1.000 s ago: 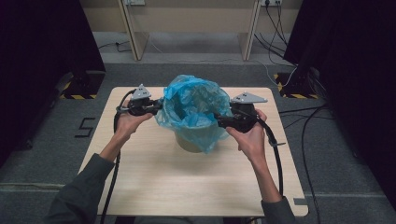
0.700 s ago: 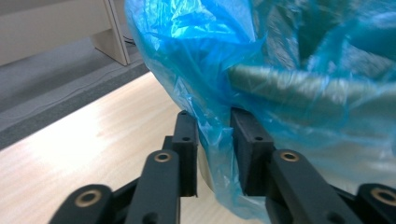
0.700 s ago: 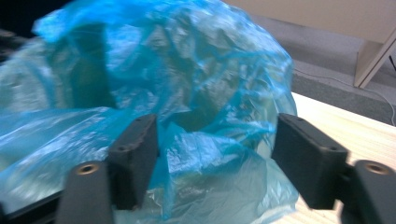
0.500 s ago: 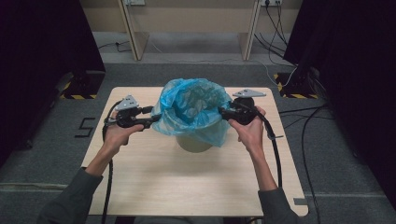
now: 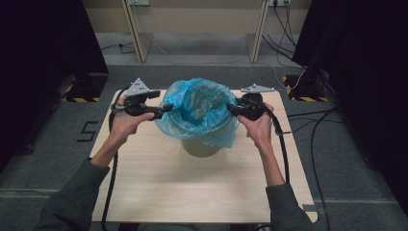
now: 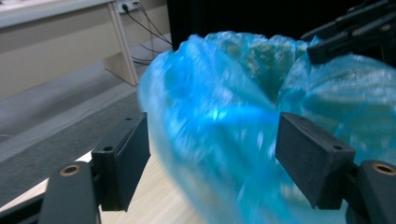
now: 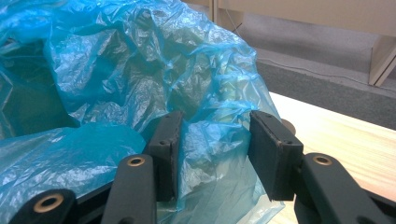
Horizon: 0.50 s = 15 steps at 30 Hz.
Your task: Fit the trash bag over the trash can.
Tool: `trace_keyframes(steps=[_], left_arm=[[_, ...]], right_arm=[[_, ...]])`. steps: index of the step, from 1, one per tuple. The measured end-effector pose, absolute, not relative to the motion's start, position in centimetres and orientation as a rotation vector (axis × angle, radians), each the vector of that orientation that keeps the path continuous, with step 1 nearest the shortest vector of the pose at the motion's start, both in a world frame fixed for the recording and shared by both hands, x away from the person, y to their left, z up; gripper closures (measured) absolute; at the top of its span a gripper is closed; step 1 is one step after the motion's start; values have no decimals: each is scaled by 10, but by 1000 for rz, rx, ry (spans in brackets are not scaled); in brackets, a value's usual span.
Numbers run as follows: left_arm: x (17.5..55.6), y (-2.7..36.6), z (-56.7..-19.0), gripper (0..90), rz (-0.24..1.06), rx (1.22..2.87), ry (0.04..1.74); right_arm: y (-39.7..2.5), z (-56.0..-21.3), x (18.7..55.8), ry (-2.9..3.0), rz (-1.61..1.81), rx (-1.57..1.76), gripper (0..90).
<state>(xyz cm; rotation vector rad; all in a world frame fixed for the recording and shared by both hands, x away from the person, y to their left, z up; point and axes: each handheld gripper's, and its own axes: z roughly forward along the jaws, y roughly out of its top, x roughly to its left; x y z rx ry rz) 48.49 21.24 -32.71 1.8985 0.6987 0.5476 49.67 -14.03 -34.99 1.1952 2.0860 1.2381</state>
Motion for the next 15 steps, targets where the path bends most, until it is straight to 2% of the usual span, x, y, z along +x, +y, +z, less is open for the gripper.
trace_keyframes(steps=[2,3,5,6,7,10,15], left_arm=[[490,202,-326,282,592,1945,682],[495,198,-327,336,600,1971,670],[505,196,-328,597,587,1974,649],[511,198,-329,692,609,1964,656],[517,202,-330,746,630,1951,678],[540,218,-340,815,618,1923,777],[553,228,-371,832,557,1955,833]], right_arm=[[-140,-349,496,2080,1233,1188,540],[-140,-349,496,2077,1229,1189,536],[-140,-348,496,2079,1230,1195,536],[-140,-349,496,2078,1227,1195,536],[-140,-349,496,2079,1223,1195,536],[-142,-349,495,2080,1224,1192,536],[-143,-349,496,2083,1231,1190,532]])
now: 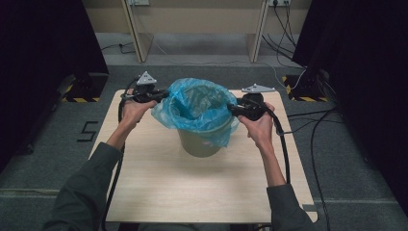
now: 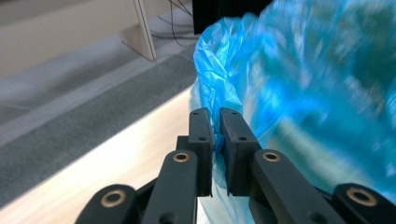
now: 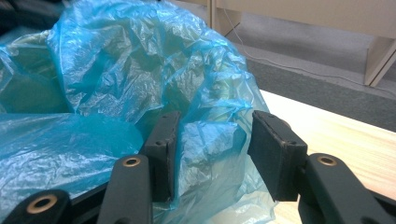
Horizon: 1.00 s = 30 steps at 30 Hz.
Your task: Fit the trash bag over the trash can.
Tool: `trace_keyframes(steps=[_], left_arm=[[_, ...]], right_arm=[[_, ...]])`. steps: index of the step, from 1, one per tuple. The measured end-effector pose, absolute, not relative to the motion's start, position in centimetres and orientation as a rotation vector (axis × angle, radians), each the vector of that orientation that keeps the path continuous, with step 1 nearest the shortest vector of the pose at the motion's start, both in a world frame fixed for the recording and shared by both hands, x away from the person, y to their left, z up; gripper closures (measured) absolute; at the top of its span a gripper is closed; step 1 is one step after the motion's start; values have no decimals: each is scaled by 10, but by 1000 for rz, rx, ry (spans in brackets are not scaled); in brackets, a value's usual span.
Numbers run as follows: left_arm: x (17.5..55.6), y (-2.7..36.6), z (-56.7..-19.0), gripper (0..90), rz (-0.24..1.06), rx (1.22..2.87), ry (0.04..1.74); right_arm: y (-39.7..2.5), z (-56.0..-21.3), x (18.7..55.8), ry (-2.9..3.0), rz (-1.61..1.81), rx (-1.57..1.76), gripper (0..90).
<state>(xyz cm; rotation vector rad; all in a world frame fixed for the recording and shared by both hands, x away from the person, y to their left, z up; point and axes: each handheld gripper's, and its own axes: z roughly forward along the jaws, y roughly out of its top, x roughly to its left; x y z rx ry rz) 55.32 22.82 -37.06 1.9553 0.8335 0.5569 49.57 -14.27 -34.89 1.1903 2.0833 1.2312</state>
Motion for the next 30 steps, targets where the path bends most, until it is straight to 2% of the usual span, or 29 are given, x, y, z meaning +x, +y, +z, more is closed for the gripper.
trace_keyframes(steps=[6,16,22,30], left_arm=[[536,226,-393,824,486,1956,790],[523,230,-385,811,488,1949,768],[509,234,-388,805,461,1937,751],[479,236,-392,791,457,1921,692]], right_arm=[[-141,-348,489,2069,1208,1178,468],[-141,-333,467,2053,1225,1175,348],[-141,-327,439,2076,1238,1120,287],[-128,-343,413,2174,1215,1032,219]])
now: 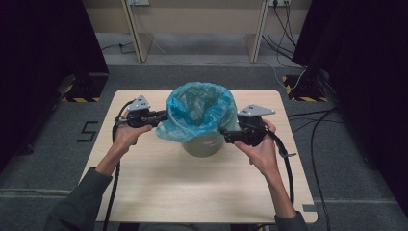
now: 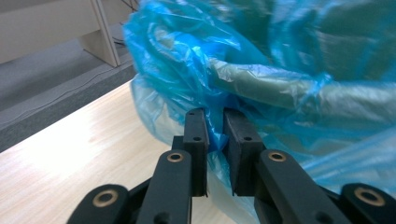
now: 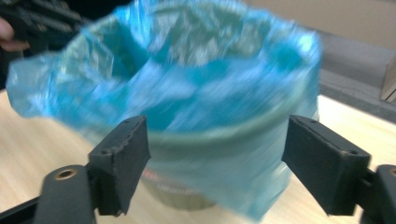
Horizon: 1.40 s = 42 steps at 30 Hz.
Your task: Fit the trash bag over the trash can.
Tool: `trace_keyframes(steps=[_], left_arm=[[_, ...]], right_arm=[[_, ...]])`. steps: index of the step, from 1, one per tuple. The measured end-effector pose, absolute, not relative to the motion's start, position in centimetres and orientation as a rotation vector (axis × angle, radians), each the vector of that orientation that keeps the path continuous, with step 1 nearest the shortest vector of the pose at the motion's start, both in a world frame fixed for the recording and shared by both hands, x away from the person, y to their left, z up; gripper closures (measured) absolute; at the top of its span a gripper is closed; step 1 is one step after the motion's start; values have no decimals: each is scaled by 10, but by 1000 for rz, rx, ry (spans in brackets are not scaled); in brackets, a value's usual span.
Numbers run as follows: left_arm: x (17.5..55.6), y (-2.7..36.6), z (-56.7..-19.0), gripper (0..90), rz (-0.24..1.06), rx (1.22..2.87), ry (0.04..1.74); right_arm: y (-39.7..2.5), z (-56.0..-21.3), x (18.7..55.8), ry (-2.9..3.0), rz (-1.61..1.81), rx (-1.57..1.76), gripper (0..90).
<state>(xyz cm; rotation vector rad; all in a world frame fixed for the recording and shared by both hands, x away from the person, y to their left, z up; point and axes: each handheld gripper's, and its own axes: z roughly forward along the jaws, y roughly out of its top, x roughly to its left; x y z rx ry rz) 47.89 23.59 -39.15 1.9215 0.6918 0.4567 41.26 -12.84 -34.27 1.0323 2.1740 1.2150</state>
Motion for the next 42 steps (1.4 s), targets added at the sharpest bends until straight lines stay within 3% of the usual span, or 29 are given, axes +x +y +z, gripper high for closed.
trace_keyframes(steps=[6,13,20,21,25,29,37,40,42], left_arm=[[463,236,-394,786,454,1906,658],[449,227,-397,781,476,1917,615],[447,226,-400,776,462,1904,613],[447,226,-400,776,460,1906,612],[446,229,-402,780,442,1894,621],[443,233,-403,784,440,1880,628],[436,235,-410,785,433,1870,628],[434,233,-409,782,435,1865,622],[432,230,-407,781,435,1870,613]], right_arm=[[-128,-360,407,2204,1189,1028,185],[-126,-342,404,2156,1254,995,186],[-122,-344,420,2136,1311,1020,492],[-122,-344,422,2131,1299,1003,601],[-128,-344,422,2133,1279,962,792],[-139,-345,415,2135,1265,930,900],[-148,-357,405,2141,1259,929,880],[-149,-346,401,2083,1319,950,637],[-144,-339,401,2060,1330,951,555]])
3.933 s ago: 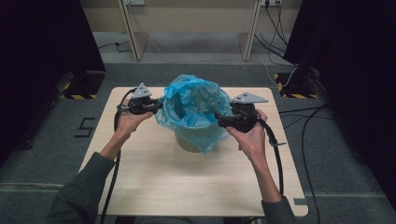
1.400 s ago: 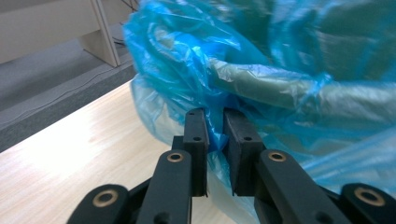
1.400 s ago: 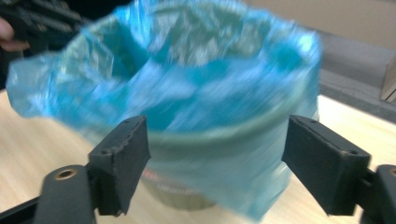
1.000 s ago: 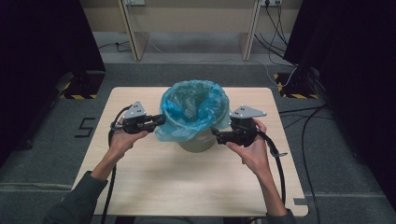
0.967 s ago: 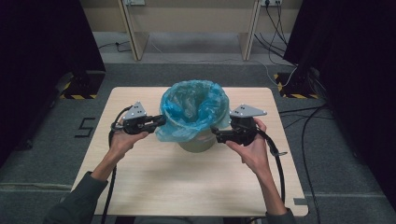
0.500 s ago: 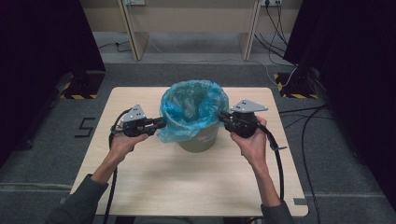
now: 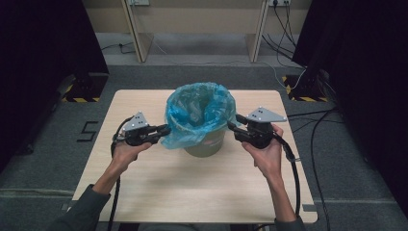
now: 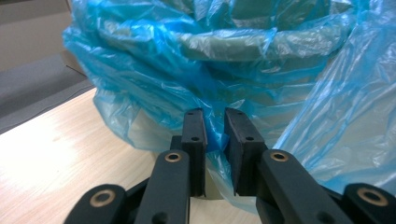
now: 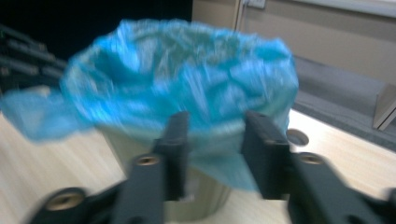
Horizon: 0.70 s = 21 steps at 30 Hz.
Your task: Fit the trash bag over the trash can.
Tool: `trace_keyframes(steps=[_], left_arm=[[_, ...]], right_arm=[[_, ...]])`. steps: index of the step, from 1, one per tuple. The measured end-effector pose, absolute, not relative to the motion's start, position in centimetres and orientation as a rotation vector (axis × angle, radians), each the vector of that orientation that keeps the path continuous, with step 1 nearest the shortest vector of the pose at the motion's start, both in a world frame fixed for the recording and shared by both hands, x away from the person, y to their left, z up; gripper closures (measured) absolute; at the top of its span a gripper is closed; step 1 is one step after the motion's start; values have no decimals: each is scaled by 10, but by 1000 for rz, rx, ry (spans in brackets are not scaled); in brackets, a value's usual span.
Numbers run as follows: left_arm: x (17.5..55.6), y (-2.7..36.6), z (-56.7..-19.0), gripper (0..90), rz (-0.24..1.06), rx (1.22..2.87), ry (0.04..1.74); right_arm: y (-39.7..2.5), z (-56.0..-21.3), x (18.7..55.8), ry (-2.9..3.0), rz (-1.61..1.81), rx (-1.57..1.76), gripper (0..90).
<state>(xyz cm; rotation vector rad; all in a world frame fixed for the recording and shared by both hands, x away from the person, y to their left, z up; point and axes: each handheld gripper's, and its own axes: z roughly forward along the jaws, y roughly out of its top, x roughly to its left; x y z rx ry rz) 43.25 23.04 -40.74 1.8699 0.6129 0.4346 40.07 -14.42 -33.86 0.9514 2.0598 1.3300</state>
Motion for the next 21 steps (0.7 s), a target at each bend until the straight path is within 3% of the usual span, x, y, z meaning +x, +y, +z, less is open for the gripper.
trace_keyframes(steps=[3,6,12,21], left_arm=[[431,227,-407,778,439,1872,602],[429,225,-407,777,435,1875,596],[427,224,-408,773,437,1872,591],[424,224,-411,771,427,1856,590]], right_arm=[[-129,-334,407,2083,1312,952,485],[-120,-338,419,2104,1260,993,494],[-123,-345,428,2120,1219,910,877],[-139,-348,410,2139,1212,859,900]])
